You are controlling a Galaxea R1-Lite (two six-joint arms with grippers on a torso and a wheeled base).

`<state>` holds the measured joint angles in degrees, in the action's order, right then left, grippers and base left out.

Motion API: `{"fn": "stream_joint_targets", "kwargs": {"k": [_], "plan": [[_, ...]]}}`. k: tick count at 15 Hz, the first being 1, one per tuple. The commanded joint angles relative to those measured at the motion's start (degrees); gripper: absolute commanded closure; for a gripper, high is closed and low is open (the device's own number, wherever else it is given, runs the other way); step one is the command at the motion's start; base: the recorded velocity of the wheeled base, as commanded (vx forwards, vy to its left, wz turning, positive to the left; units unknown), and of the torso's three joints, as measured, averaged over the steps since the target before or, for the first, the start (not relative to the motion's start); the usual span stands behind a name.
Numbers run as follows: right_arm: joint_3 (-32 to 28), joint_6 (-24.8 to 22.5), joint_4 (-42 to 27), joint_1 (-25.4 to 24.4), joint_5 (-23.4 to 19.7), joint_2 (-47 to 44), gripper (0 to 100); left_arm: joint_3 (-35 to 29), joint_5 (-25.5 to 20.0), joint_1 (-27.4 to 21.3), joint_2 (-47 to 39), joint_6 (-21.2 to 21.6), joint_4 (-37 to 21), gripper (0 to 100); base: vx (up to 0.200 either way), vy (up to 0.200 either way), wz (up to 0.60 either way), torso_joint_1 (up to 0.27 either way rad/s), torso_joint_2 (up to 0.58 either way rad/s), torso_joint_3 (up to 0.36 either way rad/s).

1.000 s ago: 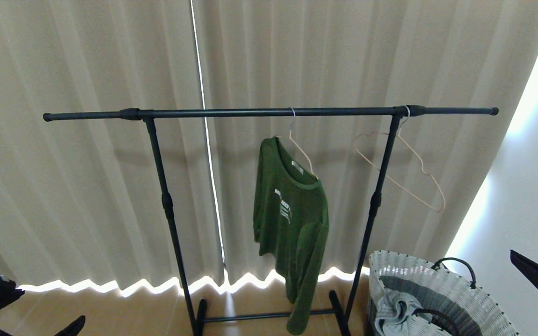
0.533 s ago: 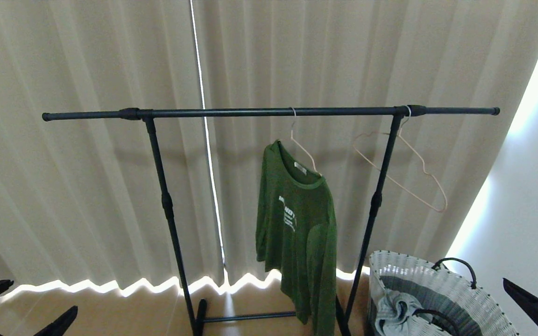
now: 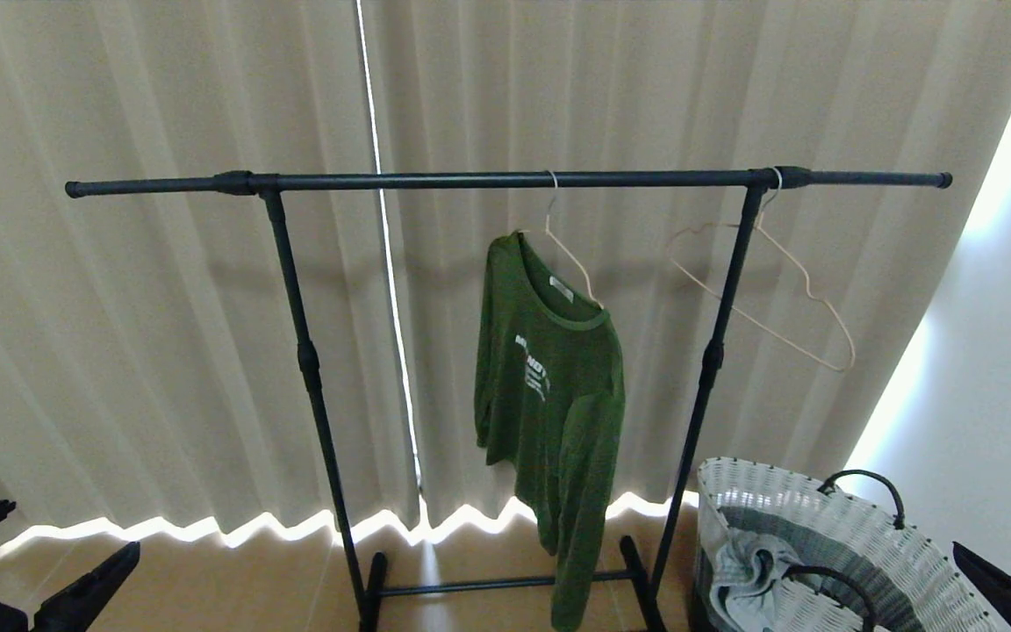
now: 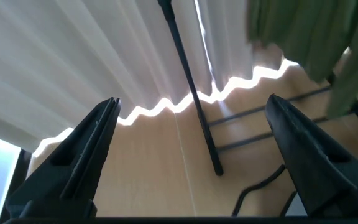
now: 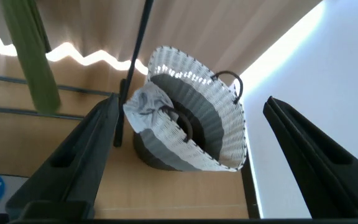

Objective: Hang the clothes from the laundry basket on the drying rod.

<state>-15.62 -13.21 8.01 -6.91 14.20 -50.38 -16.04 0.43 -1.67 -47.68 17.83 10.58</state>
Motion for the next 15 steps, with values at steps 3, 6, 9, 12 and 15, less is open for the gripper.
{"fn": "stream_joint_targets", "kwargs": {"k": [3,6,9,12,15], "plan": [[0.9,-0.1,0.0,0.3,0.0,1.3,0,0.4,0.0,-1.4,-0.5,-0.1,3.0,0,0.000,0.000,0.00,-0.237,0.51,0.268],[1.2,-0.2,-0.2,0.3,0.0,1.2,0,0.8,0.0,-1.6,-0.5,-0.1,3.7,0,0.000,0.000,0.00,-0.227,0.49,0.259],[2.7,-0.1,0.0,0.3,-0.1,1.2,0,0.5,0.1,-1.6,-1.5,-0.3,3.9,0,0.000,0.000,0.00,-0.219,0.48,0.253],[2.8,-0.7,0.0,0.2,-0.1,1.0,0,1.5,0.0,-1.6,-2.1,-0.1,5.7,0,0.000,0.000,0.00,-0.204,0.47,0.253],[2.8,-1.6,0.0,0.2,-0.2,0.6,0,1.7,0.0,-1.6,-2.1,0.0,5.8,0,0.000,0.000,0.00,-0.199,0.46,0.259]]}}
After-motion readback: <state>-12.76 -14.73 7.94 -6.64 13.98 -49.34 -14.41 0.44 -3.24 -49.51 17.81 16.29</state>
